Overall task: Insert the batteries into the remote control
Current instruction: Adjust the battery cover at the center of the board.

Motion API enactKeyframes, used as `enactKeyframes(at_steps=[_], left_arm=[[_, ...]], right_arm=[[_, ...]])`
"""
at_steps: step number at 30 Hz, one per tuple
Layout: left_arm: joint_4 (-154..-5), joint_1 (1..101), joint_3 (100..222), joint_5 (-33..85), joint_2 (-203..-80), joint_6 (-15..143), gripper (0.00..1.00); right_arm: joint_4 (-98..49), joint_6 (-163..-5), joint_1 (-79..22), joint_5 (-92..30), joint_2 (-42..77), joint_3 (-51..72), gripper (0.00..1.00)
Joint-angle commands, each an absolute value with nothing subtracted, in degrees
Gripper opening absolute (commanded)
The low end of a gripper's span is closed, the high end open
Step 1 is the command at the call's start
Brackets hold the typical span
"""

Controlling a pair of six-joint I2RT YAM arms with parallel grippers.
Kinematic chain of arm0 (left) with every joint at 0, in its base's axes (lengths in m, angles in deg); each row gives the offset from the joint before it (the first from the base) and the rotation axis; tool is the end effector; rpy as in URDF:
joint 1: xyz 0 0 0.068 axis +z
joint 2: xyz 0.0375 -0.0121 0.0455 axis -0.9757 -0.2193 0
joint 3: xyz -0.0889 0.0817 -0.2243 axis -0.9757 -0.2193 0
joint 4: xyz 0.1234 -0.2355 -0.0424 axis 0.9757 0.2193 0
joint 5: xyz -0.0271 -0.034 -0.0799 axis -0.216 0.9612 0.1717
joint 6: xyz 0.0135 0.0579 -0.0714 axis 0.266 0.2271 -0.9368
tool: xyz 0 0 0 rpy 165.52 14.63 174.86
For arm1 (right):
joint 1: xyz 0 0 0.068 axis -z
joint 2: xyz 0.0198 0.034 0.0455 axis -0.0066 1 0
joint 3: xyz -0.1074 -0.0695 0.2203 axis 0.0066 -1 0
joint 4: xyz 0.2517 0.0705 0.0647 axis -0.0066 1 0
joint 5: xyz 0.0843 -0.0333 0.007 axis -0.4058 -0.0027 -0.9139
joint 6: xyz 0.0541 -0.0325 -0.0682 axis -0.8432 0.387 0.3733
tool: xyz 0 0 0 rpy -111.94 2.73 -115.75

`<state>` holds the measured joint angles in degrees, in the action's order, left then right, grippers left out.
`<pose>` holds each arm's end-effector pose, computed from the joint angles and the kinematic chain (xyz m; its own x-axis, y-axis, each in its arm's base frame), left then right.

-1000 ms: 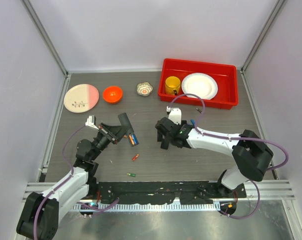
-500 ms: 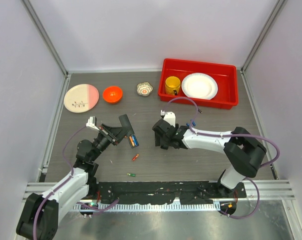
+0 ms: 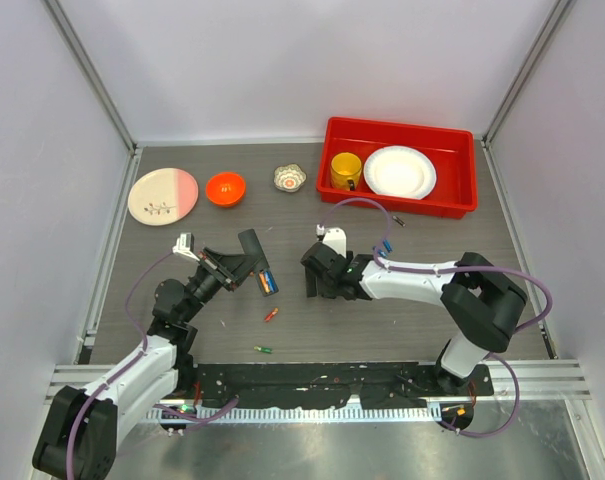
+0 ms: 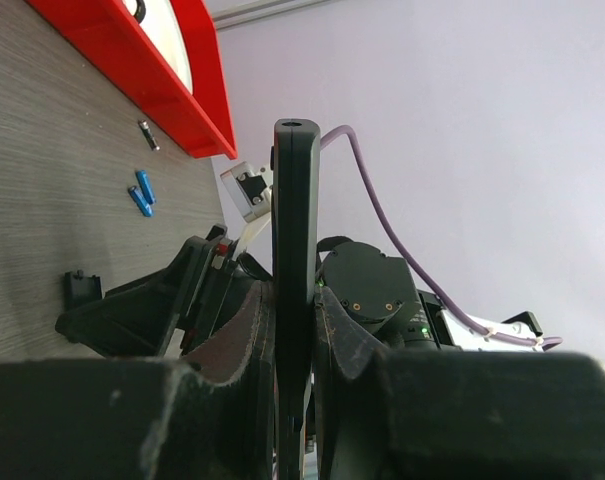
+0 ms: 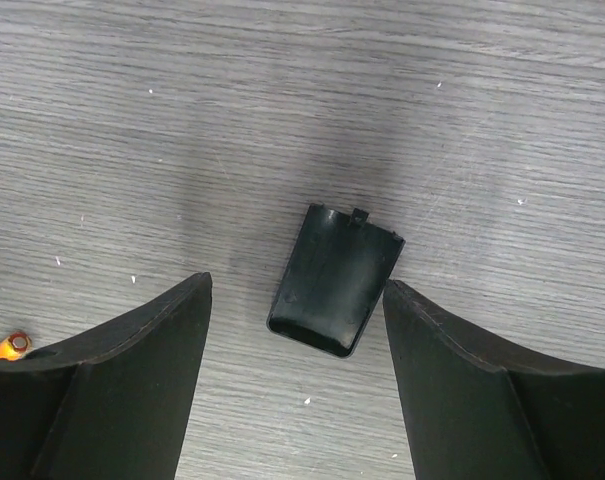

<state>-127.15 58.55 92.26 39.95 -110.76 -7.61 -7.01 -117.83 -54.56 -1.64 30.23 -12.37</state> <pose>0.2033 -0.1022 0.1872 -0.6267 -0.7599 -0.1728 0.2195 0.0407 -0.9748 0.2228 0.2642 0.1042 -0.8024 -0.0879 -0.5902 -0.1743 0.9805 0.0910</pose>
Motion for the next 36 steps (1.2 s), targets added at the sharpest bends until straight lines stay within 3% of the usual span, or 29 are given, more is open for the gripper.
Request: enactKeyframes(at_steps=[1,36], left_arm=[[-128.87,58.35,92.44,40.78,-110.53,-6.37,0.00],[-128.70,58.26,92.09,40.69,-110.35,-6.28,0.00]], right_arm=[[-6.30,-117.86,-55.35,0.79,29.24,-9.53,0.75],[-6.03,-119.97,-55.96,0.44,32.06,-12.95,0.75]])
